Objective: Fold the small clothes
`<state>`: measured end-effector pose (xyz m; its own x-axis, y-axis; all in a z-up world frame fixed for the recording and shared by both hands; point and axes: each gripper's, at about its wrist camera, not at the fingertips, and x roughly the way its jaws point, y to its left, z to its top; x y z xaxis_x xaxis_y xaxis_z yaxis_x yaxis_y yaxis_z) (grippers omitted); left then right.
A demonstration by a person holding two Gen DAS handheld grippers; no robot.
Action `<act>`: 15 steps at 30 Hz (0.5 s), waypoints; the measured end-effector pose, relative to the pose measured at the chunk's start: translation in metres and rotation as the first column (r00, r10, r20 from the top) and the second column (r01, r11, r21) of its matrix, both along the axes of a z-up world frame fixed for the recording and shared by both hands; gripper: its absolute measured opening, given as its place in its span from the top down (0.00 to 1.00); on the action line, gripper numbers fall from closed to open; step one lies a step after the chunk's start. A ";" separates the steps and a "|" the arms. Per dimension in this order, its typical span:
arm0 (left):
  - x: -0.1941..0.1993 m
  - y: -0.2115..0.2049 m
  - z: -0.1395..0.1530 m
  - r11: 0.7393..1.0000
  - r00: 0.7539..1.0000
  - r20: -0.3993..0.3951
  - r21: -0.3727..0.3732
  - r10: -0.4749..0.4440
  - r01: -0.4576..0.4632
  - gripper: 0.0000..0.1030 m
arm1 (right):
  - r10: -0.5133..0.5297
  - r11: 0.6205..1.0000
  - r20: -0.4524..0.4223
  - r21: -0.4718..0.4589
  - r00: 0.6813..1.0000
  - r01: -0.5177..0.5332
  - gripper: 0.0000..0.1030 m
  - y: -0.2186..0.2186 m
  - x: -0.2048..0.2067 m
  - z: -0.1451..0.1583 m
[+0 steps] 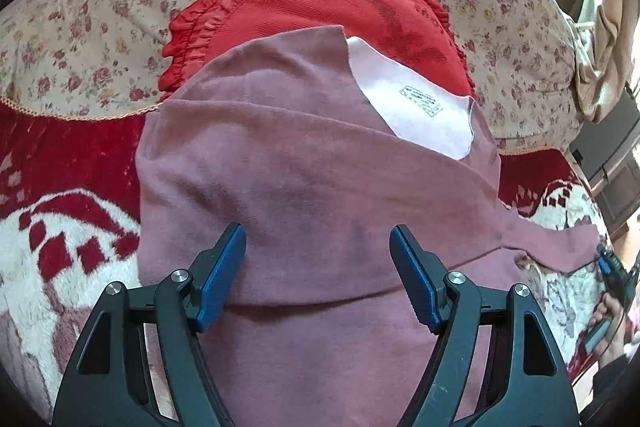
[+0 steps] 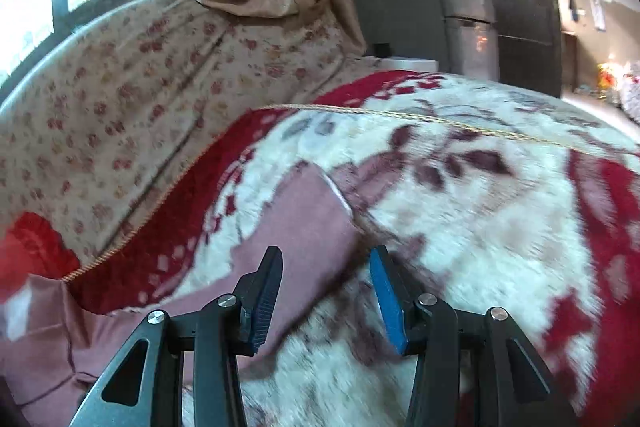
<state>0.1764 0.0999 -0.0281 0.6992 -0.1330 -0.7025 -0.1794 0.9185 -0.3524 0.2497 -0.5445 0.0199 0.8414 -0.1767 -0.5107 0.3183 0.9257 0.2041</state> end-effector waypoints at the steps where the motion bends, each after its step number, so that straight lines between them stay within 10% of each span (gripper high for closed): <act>1: 0.001 -0.001 0.000 1.000 1.000 0.000 -0.002 -0.003 0.003 0.27 | 0.004 1.000 0.003 0.012 1.000 -0.004 0.67 -0.001 0.002 -0.001; 6: 0.002 0.003 0.000 1.000 1.000 0.000 -0.018 0.012 -0.012 0.27 | -0.001 0.998 0.010 0.055 1.000 0.001 0.94 -0.003 0.005 -0.001; 15: 0.000 0.008 0.004 0.998 1.000 0.018 -0.069 0.010 -0.009 0.27 | 0.233 0.966 0.051 0.099 0.971 -0.237 0.97 0.095 0.023 0.023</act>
